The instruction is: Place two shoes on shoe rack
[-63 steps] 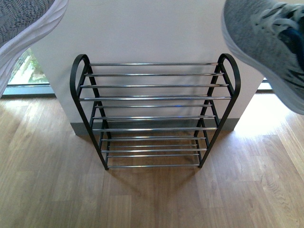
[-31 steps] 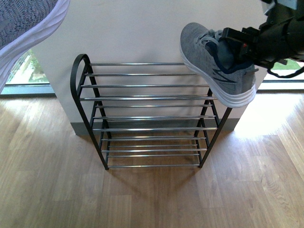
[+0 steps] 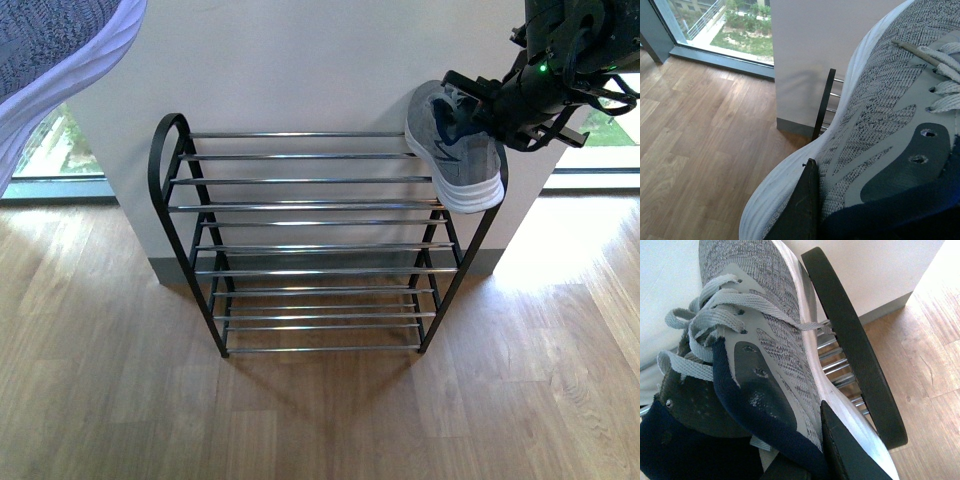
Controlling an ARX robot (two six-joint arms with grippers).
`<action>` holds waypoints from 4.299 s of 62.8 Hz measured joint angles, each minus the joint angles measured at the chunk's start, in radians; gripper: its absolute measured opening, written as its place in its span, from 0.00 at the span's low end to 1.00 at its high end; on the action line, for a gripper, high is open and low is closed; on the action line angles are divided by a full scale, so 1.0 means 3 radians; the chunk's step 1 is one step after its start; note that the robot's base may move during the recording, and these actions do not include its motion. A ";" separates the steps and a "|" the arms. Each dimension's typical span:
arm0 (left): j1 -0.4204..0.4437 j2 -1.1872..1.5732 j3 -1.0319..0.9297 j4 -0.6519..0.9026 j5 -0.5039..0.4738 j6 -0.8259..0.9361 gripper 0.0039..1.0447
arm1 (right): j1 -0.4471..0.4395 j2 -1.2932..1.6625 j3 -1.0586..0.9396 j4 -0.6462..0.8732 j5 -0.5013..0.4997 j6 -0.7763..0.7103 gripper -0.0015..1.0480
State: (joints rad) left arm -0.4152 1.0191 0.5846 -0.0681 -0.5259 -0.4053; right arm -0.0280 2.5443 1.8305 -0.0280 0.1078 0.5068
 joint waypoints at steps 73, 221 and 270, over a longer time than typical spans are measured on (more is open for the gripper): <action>0.0000 0.0000 0.0000 0.0000 0.0000 -0.0001 0.01 | -0.0356 -0.2392 -0.2946 0.1726 -0.1278 -0.0735 0.91; 0.0000 0.0000 0.0000 0.0000 -0.0003 -0.0001 0.01 | 0.0081 -0.7694 -0.6039 0.0886 -0.0369 -0.1675 0.02; 0.0000 0.0000 0.0000 0.0000 -0.0003 -0.0001 0.01 | 0.0081 -0.8460 -0.6039 0.0104 -0.0359 -0.1680 0.11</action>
State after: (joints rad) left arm -0.4152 1.0191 0.5846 -0.0681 -0.5266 -0.4057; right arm -0.0036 0.0063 0.0189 0.0032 0.0002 0.0029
